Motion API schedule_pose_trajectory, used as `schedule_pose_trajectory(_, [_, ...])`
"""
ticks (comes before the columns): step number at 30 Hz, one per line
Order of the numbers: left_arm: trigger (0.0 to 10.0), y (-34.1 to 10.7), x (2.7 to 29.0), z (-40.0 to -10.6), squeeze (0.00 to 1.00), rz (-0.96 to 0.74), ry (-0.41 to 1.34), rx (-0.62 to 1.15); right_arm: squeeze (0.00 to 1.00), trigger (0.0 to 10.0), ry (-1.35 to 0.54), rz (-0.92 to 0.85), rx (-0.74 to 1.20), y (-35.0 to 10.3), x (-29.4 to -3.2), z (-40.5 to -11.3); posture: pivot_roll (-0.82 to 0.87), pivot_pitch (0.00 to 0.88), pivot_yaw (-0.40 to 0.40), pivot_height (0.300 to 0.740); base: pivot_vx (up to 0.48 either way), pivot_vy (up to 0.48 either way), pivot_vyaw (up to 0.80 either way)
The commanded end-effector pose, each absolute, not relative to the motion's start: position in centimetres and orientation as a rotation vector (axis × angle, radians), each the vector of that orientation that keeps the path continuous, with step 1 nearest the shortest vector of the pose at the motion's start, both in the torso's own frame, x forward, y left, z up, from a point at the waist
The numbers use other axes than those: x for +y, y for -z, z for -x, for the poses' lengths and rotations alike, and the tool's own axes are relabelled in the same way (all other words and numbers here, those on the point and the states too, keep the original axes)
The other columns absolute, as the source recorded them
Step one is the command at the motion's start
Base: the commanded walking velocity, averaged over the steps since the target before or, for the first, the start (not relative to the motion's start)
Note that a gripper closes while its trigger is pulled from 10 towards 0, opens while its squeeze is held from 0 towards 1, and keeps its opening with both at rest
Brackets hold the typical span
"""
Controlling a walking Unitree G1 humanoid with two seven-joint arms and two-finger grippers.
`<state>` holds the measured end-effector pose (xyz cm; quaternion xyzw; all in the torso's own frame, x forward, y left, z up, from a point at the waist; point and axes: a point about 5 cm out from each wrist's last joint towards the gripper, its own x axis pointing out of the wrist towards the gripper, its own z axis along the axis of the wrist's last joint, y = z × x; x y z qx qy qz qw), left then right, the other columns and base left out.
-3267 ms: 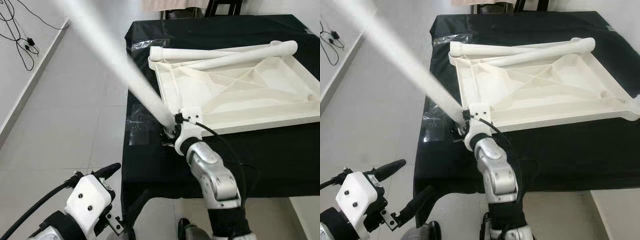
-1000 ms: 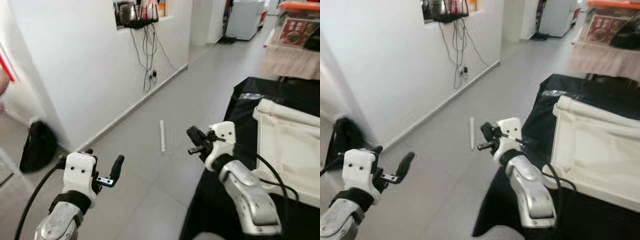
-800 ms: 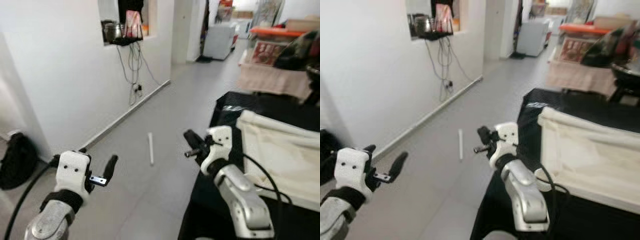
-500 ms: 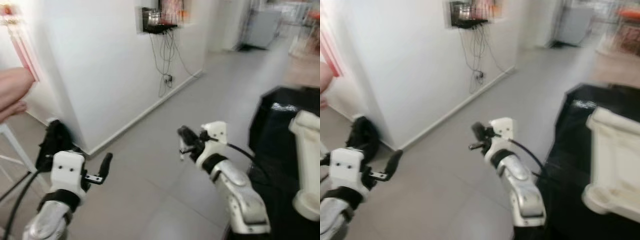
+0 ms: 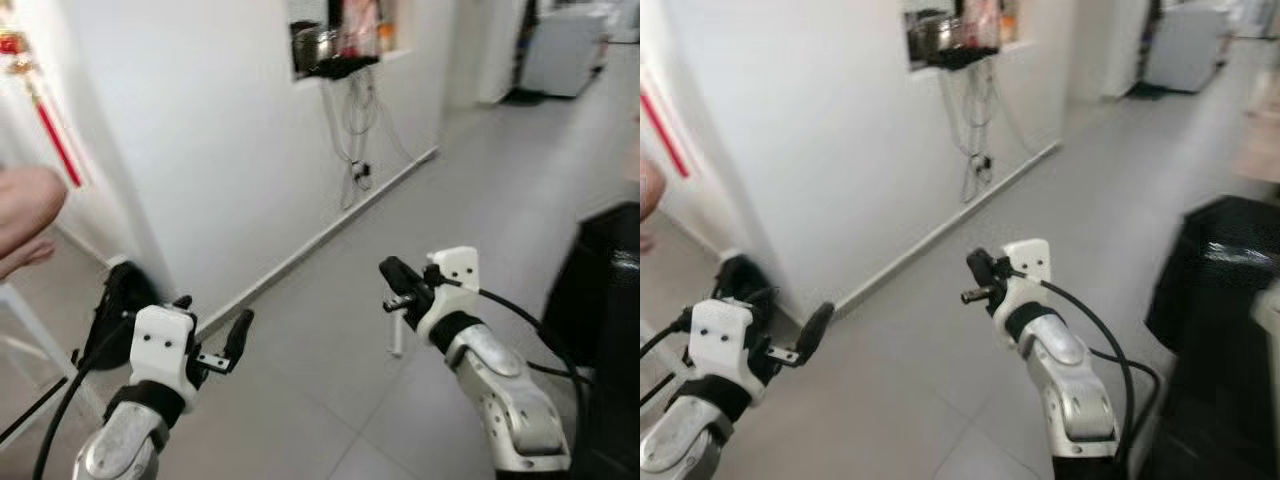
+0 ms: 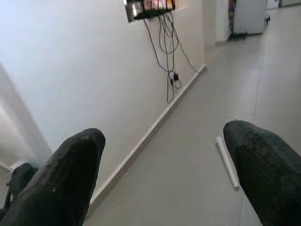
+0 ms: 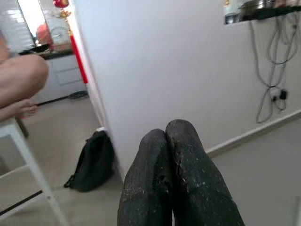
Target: Building children table
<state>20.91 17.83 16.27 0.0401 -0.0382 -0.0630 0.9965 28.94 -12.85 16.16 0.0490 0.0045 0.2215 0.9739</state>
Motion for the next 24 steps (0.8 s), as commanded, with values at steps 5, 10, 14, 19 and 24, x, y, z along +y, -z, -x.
schedule_pose_trajectory(5, [10.0, -16.44, 17.48, -21.06, 0.0, -0.088, 0.145, -0.088, 0.0, 10.0, -0.408, -0.096, 0.02, -16.03, -13.93, -29.1, 0.01, 0.0, 0.017, 0.74, 0.348, 0.0, 0.0])
schedule_pose_trajectory(10, [10.0, -16.48, 17.48, -21.18, 0.0, -0.087, 0.148, -0.091, 0.0, 10.0, -0.378, -0.089, 0.014, -16.12, -14.12, -29.35, 0.0, 0.0, 0.018, 0.74, 0.346, 0.0, 0.0])
schedule_pose_trajectory(14, [10.0, -16.49, 17.55, -21.27, 0.0, -0.085, 0.151, -0.094, 0.0, 10.0, -0.353, -0.089, 0.022, -16.03, -14.32, -29.59, 0.0, 0.0, 0.019, 0.74, 0.345, 0.0, 0.0])
schedule_pose_trajectory(19, [10.0, -16.46, 17.58, -21.33, 0.0, -0.084, 0.154, -0.095, 0.0, 10.0, -0.337, -0.09, 0.031, -15.9, -14.44, -29.78, 0.0, 0.0, 0.019, 0.74, 0.343, 0.0, 0.0])
schedule_pose_trajectory(24, [10.0, -16.42, 17.56, -21.38, 0.0, -0.081, 0.158, -0.094, 0.0, 10.0, -0.332, -0.102, 0.043, -15.68, -14.55, -29.83, 0.0, 0.0, 0.019, 0.74, 0.343, 0.0, 0.0])
